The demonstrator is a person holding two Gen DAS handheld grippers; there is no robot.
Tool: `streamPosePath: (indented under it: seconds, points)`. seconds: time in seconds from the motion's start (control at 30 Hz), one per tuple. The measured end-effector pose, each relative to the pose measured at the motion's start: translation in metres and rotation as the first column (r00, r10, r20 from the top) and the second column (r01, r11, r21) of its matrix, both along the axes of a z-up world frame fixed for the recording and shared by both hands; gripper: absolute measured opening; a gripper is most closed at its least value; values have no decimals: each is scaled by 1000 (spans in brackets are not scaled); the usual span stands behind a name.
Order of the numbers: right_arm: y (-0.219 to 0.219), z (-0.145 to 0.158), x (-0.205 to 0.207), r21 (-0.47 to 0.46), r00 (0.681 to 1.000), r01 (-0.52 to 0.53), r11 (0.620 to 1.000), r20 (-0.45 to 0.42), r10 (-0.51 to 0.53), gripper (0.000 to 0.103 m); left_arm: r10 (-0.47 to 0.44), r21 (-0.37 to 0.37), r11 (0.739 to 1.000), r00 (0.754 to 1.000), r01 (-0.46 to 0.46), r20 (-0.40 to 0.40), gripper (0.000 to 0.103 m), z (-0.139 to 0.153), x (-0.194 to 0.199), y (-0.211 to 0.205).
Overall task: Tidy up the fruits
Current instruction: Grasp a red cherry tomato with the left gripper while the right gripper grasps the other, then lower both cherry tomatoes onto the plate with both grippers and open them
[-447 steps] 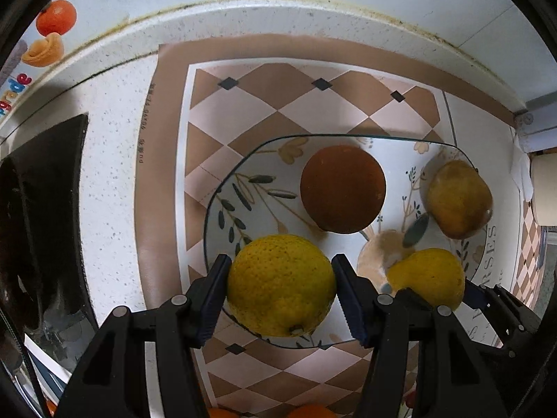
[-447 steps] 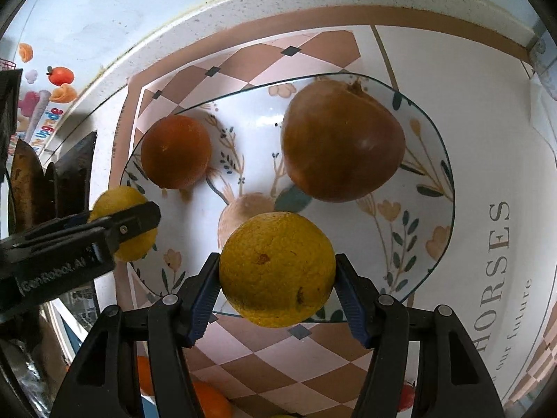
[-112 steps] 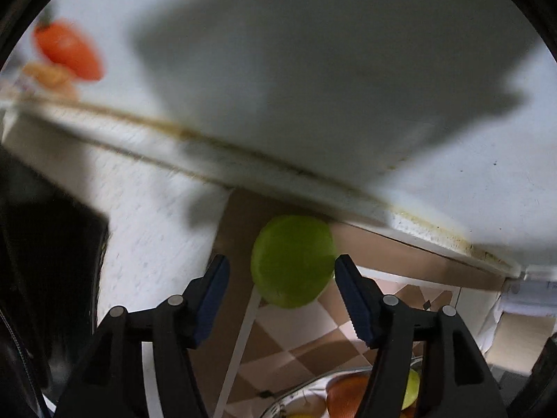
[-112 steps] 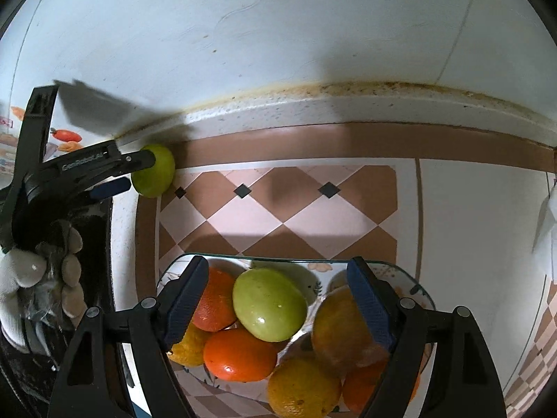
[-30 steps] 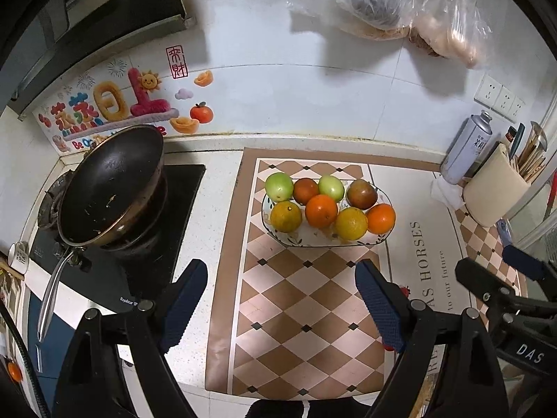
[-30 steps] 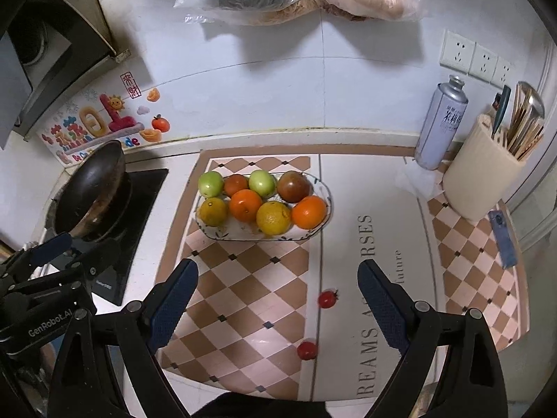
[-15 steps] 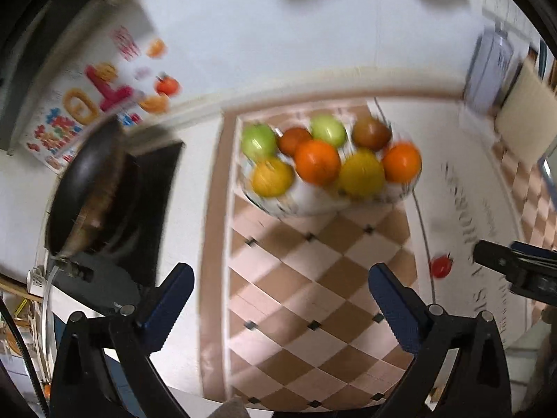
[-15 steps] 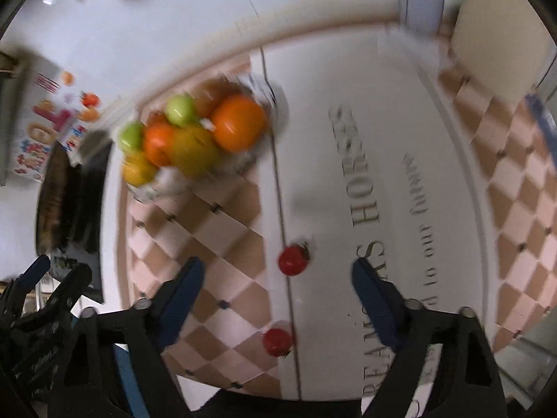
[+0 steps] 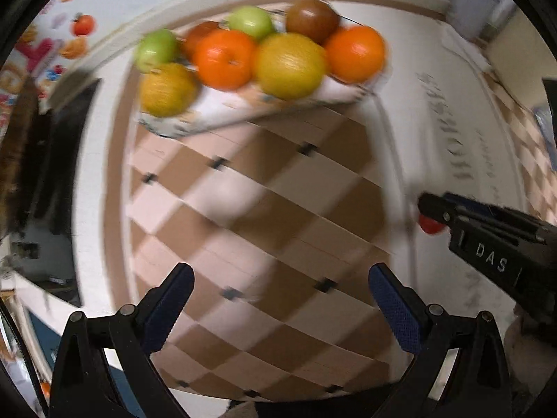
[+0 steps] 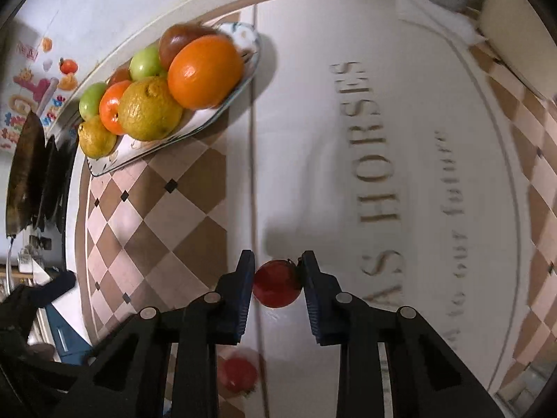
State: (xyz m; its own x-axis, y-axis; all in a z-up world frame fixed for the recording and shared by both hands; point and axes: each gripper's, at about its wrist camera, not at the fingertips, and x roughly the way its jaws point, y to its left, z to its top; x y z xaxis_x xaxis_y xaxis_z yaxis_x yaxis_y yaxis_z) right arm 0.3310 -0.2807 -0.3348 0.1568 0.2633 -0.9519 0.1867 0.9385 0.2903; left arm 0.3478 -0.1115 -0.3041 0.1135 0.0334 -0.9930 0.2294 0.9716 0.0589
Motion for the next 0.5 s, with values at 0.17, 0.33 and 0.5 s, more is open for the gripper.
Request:
streamPosePath:
  seconds: [0.17,0.33,0.5]
  points:
    - [-31,15,-17,25,996,85,996,16,-86,30,-97,-88,992,991,88,-97,102,-17,-16,-30]
    - [-48,21,-33,17,990,141,990,17,-141,30,-226,-132,970,959,205,-171,76,-36,-34,-65]
    - [-52,21,-43,12,986,165,986,10,-165,30,-277,-148,957,940,251,-200,38,-47,-47,-80]
